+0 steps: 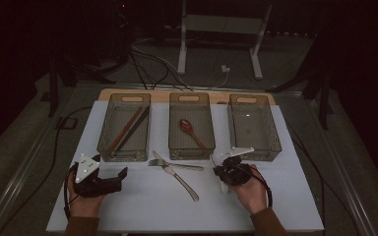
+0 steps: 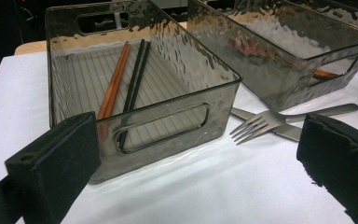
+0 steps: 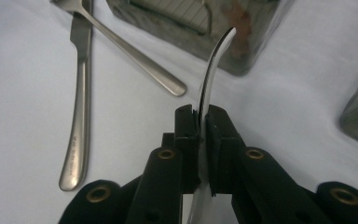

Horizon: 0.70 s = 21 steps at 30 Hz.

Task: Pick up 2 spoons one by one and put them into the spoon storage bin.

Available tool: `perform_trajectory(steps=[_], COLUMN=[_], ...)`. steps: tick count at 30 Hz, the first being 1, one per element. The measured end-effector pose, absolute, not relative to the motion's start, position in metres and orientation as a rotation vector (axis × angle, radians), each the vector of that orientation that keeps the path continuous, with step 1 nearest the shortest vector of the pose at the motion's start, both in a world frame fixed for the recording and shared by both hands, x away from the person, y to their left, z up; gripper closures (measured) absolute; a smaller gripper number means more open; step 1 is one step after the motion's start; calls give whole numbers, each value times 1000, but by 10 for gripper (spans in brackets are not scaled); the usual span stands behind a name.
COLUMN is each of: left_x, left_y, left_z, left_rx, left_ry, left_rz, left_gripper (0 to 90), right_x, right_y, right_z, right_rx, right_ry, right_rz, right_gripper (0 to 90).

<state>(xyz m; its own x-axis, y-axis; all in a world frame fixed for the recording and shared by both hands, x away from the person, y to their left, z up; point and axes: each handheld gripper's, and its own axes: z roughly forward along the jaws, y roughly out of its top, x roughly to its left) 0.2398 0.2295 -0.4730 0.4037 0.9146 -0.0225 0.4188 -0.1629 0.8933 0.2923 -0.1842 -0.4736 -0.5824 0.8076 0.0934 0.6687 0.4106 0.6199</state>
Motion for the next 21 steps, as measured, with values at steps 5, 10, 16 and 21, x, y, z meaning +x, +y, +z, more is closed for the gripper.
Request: perform_trajectory(steps=[5, 10, 16, 21], left_x=[240, 240, 240, 240], left_y=[229, 229, 229, 229], left_z=[-473, -473, -474, -474], left_rx=[1759, 1760, 1761, 1759], left_ry=[1167, 1166, 1165, 1165], left_rz=[685, 686, 688, 687], left_gripper=[6, 6, 6, 6], right_x=[292, 293, 295, 298], right_y=[-186, -186, -186, -185], right_z=[-465, -456, -448, -441], right_rx=[1296, 1288, 1291, 1285], right_ry=[2424, 2408, 2389, 2377], right_rz=[949, 975, 1005, 1018], right_gripper=[850, 850, 849, 850])
